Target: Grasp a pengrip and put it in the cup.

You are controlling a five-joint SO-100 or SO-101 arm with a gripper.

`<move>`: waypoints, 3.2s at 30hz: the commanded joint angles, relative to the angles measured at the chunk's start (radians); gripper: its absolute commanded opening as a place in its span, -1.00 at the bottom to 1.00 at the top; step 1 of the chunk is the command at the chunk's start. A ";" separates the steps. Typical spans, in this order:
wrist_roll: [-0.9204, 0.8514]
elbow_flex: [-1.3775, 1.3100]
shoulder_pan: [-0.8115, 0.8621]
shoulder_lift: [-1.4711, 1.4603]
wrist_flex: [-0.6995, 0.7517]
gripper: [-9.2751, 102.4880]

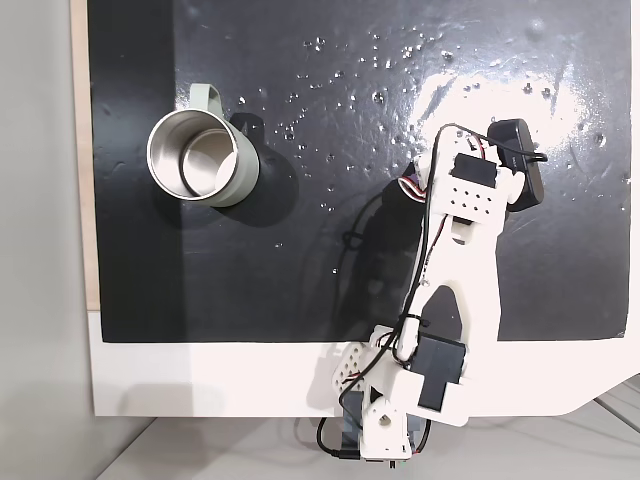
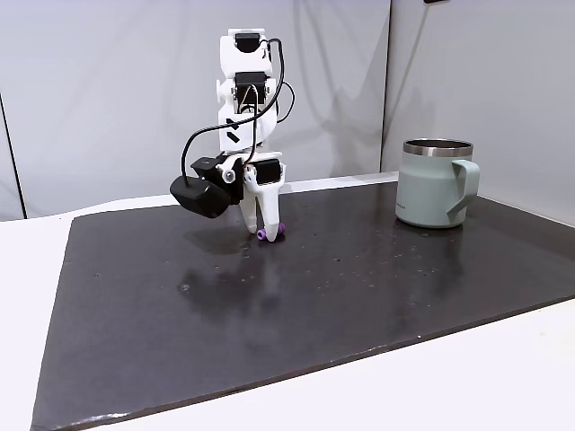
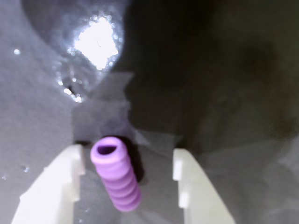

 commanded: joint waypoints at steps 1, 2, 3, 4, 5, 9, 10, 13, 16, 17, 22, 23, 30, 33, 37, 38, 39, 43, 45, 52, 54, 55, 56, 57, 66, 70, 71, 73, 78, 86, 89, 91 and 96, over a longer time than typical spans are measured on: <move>0.000 -0.048 -0.034 0.003 -0.002 -0.42; 0.002 -0.048 -0.040 0.003 -0.002 -0.43; 0.003 -0.048 -0.044 0.003 -0.002 -0.43; 0.003 -0.049 -0.049 0.003 -0.002 -0.43; 0.005 -0.049 -0.052 0.003 -0.002 -0.44; 0.000 -0.052 -0.060 0.002 -0.002 -0.53; 0.000 -0.052 -0.060 -0.002 -0.002 -0.57; -0.003 -0.052 -0.058 -0.005 -0.003 -0.69; -0.003 -0.052 -0.054 -0.005 -0.005 -0.76; -0.005 -0.052 -0.052 -0.003 -0.005 -0.78; 0.009 -0.049 -0.054 0.049 0.023 -0.79; 0.017 -0.051 -0.061 0.078 0.037 -0.79; 0.110 -0.137 -0.201 0.304 0.247 -0.79; 0.164 -0.209 -0.282 0.382 0.353 -0.79; 0.247 -0.367 -0.393 0.405 0.477 -0.79; 0.267 -0.407 -0.419 0.399 0.500 -0.79; 0.287 -0.449 -0.445 0.388 0.522 -0.79; 0.379 -0.620 -0.541 0.324 0.580 -0.79; 0.420 -0.712 -0.588 0.279 0.611 -0.79; 0.580 -1.003 -0.699 0.130 0.675 -0.79; 0.611 -1.081 -0.724 0.071 0.690 -0.79; 0.618 -1.103 -0.736 0.049 0.687 -0.79; 0.620 -1.115 -0.750 0.029 0.684 -0.79; 0.620 -1.129 -0.764 0.009 0.681 -0.79; 0.589 -1.302 -0.842 -0.192 0.650 -0.80; 0.571 -1.356 -0.887 -0.249 0.641 -0.80; 0.568 -1.367 -0.893 -0.256 0.637 -0.80; 0.560 -1.390 -0.900 -0.270 0.630 -0.79; 0.560 -1.394 -0.900 -0.279 0.635 -0.80; 0.563 -1.394 -0.893 -0.278 0.657 -0.41; 0.563 -1.394 -0.888 -0.273 0.666 -0.41; 0.563 -1.394 -0.885 -0.267 0.666 -0.41; 0.561 -1.388 -0.884 -0.255 0.666 -0.41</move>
